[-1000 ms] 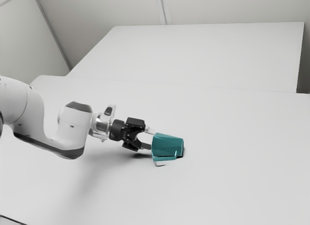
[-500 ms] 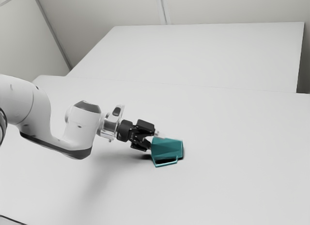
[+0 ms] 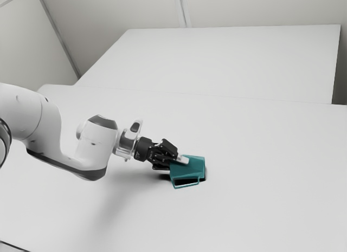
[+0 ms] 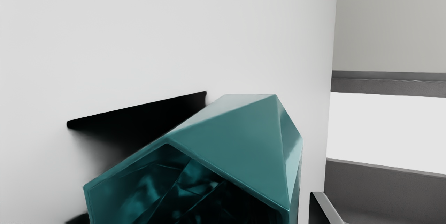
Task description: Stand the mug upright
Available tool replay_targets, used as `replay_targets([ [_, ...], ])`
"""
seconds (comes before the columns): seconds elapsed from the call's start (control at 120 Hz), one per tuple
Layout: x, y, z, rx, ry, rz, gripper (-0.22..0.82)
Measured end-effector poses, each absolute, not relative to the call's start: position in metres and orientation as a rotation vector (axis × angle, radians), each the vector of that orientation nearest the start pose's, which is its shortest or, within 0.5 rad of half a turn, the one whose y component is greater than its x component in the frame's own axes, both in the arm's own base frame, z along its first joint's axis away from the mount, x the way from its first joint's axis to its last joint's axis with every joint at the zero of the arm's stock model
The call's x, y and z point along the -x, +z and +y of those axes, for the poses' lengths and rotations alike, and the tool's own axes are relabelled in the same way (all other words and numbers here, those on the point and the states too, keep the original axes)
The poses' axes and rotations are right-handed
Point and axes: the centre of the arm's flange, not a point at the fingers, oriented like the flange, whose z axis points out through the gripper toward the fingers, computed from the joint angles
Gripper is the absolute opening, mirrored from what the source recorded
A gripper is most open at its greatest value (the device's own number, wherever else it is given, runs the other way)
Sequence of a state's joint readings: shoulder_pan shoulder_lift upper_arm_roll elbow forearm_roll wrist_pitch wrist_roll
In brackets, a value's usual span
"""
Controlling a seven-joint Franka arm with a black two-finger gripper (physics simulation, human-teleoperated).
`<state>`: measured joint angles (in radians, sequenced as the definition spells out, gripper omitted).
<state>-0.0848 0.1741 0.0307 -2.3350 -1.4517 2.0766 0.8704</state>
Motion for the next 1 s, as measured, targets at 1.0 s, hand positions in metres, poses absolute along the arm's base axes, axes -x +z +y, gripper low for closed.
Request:
replay_targets([
  [1.0,-0.579,0.425,-0.084,-2.512,0.201,-0.396,-0.18],
])
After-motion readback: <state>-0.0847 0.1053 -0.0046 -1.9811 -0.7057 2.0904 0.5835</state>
